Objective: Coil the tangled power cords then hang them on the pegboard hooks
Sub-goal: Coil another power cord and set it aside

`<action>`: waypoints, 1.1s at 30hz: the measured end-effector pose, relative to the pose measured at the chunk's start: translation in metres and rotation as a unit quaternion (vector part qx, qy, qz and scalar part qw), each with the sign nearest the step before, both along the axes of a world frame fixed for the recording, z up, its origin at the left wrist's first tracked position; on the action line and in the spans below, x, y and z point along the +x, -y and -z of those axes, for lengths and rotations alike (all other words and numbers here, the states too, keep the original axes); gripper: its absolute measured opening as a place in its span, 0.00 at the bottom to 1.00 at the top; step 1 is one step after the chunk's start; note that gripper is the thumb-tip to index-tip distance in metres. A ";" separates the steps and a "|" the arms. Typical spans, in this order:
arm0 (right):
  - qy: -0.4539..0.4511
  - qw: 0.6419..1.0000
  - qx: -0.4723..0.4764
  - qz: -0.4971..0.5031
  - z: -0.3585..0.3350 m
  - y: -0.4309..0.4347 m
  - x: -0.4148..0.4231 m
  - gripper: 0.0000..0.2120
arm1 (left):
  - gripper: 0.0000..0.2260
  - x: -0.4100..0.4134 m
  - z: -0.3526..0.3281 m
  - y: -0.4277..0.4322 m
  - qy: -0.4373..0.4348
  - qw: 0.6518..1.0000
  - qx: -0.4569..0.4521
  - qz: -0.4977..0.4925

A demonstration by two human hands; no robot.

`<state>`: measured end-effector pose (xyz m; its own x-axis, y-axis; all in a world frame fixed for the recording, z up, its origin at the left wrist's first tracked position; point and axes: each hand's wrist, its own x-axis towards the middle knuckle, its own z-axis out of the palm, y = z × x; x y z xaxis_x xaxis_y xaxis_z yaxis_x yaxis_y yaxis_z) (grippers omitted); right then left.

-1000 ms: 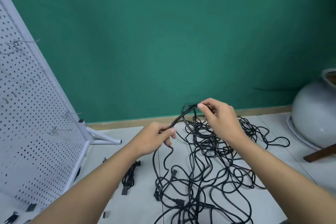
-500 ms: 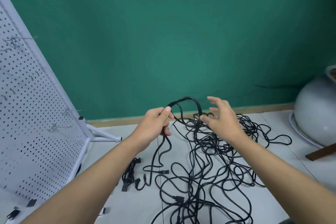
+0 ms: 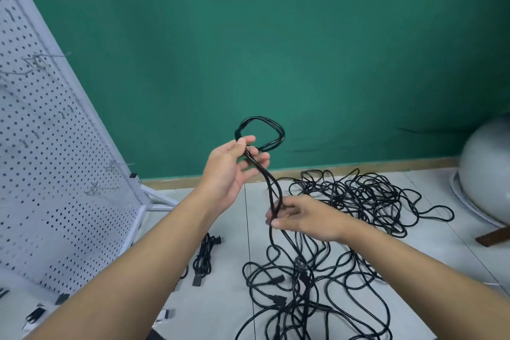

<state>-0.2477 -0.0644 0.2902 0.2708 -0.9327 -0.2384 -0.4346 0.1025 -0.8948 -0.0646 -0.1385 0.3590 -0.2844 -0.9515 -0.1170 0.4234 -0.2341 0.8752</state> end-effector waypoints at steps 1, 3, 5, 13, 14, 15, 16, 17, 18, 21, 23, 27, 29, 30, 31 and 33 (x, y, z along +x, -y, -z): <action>0.008 1.000 0.012 0.007 0.000 0.000 0.000 0.06 | 0.10 0.001 0.002 0.002 0.010 1.000 0.000 -0.013; 0.007 0.999 0.007 0.040 0.000 0.003 -0.002 0.02 | 0.11 0.005 0.008 0.005 0.062 0.998 -0.011 -0.031; -0.006 0.996 -0.029 0.082 -0.001 0.005 -0.004 0.01 | 0.14 0.008 0.016 0.007 0.154 0.988 -0.021 -0.023; -0.045 0.970 -0.172 0.163 -0.023 0.017 -0.005 0.01 | 0.13 0.008 0.045 -0.014 0.421 0.855 -0.047 0.300; -0.034 0.970 -0.174 0.168 -0.024 0.018 -0.004 0.02 | 0.16 0.006 0.047 -0.019 0.424 0.842 -0.065 0.326; -0.027 0.969 -0.176 0.173 -0.024 0.019 -0.004 0.02 | 0.19 0.003 0.050 -0.023 0.426 0.834 -0.085 0.340; -0.024 0.967 -0.181 0.177 -0.025 0.019 -0.004 0.03 | 0.21 0.000 0.052 -0.026 0.430 0.828 -0.109 0.343; -0.028 0.965 -0.188 0.181 -0.027 0.018 -0.004 0.03 | 0.21 -0.004 0.054 -0.029 0.437 0.824 -0.136 0.335; -0.031 0.962 -0.196 0.188 -0.028 0.018 -0.004 0.04 | 0.21 -0.008 0.055 -0.031 0.443 0.823 -0.162 0.316; -0.017 0.952 -0.214 0.218 -0.028 0.022 -0.007 0.06 | 0.18 -0.017 0.056 -0.032 0.440 0.840 -0.205 0.243; 0.021 0.948 -0.212 0.235 -0.029 0.024 -0.009 0.04 | 0.13 -0.023 0.052 -0.033 0.415 0.858 -0.203 0.223; 0.098 0.948 -0.157 0.259 -0.032 0.023 -0.017 0.07 | 0.05 -0.026 0.046 -0.028 0.424 0.846 -0.249 0.205; 0.062 0.960 -0.127 0.240 -0.030 0.020 -0.027 0.08 | 0.05 -0.022 0.043 -0.020 0.403 0.862 -0.241 0.193; 0.030 0.972 -0.105 0.208 -0.028 0.018 -0.034 0.11 | 0.05 -0.019 0.040 -0.016 0.388 0.873 -0.231 0.187; 0.001 0.984 -0.073 0.160 -0.027 0.015 -0.040 0.15 | 0.05 -0.017 0.038 -0.013 0.372 0.883 -0.221 0.182; -0.055 0.997 0.004 0.057 -0.024 0.007 -0.042 0.26 | 0.07 -0.013 0.033 -0.008 0.339 0.902 -0.206 0.171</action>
<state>-0.2901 -0.0713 0.3141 0.1344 -0.9541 -0.2675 -0.5151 0.1633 -0.8414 -0.0772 -0.1301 0.3256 -0.5663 -0.8236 -0.0302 -0.2763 0.1552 0.9484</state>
